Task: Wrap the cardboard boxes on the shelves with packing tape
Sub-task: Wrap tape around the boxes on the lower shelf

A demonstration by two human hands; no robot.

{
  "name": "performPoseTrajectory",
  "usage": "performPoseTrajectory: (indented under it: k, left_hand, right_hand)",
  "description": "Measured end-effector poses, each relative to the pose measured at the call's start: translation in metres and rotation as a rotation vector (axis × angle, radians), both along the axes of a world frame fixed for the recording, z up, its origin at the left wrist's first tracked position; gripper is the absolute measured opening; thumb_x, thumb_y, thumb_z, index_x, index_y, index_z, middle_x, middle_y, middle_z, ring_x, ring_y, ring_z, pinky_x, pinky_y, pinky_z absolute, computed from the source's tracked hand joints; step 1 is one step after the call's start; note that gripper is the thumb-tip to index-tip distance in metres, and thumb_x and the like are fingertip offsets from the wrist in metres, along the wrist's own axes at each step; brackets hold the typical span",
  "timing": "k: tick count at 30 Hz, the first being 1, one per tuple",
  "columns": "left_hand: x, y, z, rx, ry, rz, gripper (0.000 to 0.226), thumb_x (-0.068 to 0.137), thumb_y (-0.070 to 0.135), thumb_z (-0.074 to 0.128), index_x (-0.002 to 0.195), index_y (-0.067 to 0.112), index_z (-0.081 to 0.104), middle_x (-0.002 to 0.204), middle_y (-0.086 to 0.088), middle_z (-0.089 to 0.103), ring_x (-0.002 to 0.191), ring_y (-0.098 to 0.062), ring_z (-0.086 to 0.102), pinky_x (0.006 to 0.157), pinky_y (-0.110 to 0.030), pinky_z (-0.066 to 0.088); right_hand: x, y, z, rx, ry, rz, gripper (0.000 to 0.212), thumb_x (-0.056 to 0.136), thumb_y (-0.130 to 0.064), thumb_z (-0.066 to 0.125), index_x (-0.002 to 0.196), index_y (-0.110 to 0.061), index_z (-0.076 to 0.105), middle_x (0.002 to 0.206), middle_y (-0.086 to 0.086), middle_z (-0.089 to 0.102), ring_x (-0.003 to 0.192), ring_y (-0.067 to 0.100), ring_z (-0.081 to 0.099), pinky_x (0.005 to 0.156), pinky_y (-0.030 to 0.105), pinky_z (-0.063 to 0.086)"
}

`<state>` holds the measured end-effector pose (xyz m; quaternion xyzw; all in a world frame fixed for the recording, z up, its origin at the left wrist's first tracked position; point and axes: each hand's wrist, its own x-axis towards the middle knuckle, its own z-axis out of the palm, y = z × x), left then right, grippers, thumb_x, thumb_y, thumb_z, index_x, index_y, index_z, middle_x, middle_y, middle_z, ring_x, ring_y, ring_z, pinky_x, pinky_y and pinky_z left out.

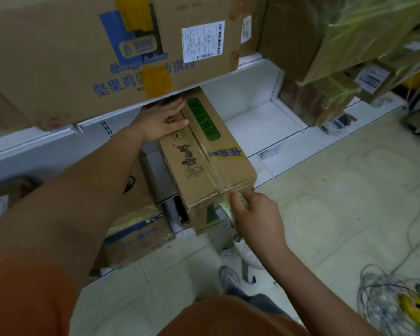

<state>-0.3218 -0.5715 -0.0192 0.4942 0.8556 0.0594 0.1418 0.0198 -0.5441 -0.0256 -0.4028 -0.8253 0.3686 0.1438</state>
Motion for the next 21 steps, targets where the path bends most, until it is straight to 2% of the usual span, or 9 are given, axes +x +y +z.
performPoseTrajectory:
  k: [4, 9, 11, 14, 16, 18, 21]
  left_hand:
    - [0.009, -0.002, 0.0, -0.025, 0.03, -0.006, 0.075, 0.09, 0.076, 0.027, 0.155, 0.047, 0.003, 0.162, 0.025, -0.004, 0.153, -0.022, 0.001, 0.122, -0.054, 0.006]
    - [0.012, -0.003, -0.004, -0.028, 0.074, -0.032, 0.076, 0.092, 0.074, 0.025, 0.156, 0.043, 0.003, 0.163, 0.021, -0.005, 0.153, -0.018, -0.003, 0.121, -0.047, 0.002]
    - [0.011, -0.003, -0.003, -0.038, 0.086, -0.034, 0.075, 0.092, 0.073, 0.025, 0.157, 0.042, 0.002, 0.164, 0.02, -0.006, 0.153, -0.017, -0.005, 0.121, -0.046, 0.002]
    - [0.011, 0.0, -0.002, -0.068, 0.075, -0.016, 0.072, 0.096, 0.069, 0.027, 0.157, 0.041, 0.0, 0.163, 0.02, -0.008, 0.153, -0.018, -0.005, 0.12, -0.051, 0.002]
    - [0.011, 0.003, -0.003, -0.077, 0.078, 0.004, 0.068, 0.1, 0.062, 0.026, 0.158, 0.038, 0.0, 0.165, 0.016, -0.006, 0.153, -0.02, -0.004, 0.12, -0.053, 0.003]
    - [0.014, 0.011, 0.0, -0.098, 0.145, 0.033, 0.062, 0.105, 0.05, 0.027, 0.159, 0.031, 0.003, 0.167, 0.007, 0.001, 0.153, -0.024, 0.003, 0.119, -0.053, 0.009]
    - [0.044, 0.027, 0.008, -0.079, 0.327, 0.138, 0.056, 0.107, 0.031, 0.031, 0.157, 0.01, 0.018, 0.162, -0.01, 0.025, 0.146, -0.029, 0.027, 0.116, -0.047, 0.024]
  right_hand:
    - [0.006, -0.005, -0.017, 0.096, -0.171, -0.058, 0.053, 0.099, -0.052, 0.041, 0.06, -0.016, 0.049, 0.056, 0.001, 0.05, 0.056, 0.023, 0.053, 0.048, 0.03, 0.032]
    - [0.006, -0.008, -0.033, 0.112, -0.259, 0.026, 0.05, 0.101, -0.049, 0.038, 0.069, -0.014, 0.054, 0.065, 0.006, 0.059, 0.06, 0.024, 0.057, 0.055, 0.033, 0.046]
    - [0.007, -0.003, -0.04, -0.019, -0.21, 0.105, 0.05, 0.101, -0.051, 0.039, 0.077, -0.013, 0.06, 0.071, 0.008, 0.064, 0.065, 0.022, 0.061, 0.064, 0.037, 0.053]
    - [0.006, 0.017, -0.036, -0.514, -0.056, 0.016, 0.062, 0.093, -0.068, 0.041, 0.094, -0.013, 0.069, 0.087, 0.007, 0.071, 0.078, 0.018, 0.067, 0.074, 0.035, 0.057]
    - [0.0, 0.037, -0.027, -0.732, 0.03, -0.108, 0.068, 0.09, -0.073, 0.04, 0.089, -0.011, 0.071, 0.082, 0.006, 0.072, 0.071, 0.018, 0.067, 0.066, 0.031, 0.057]
    - [-0.011, 0.056, -0.017, -0.795, 0.078, -0.14, 0.072, 0.091, -0.07, 0.044, 0.081, -0.005, 0.074, 0.072, 0.009, 0.073, 0.06, 0.019, 0.069, 0.055, 0.026, 0.055]
    - [-0.036, 0.071, -0.01, -0.744, 0.075, -0.097, 0.07, 0.093, -0.065, 0.048, 0.074, -0.002, 0.071, 0.061, 0.007, 0.07, 0.051, 0.015, 0.067, 0.049, 0.023, 0.051]
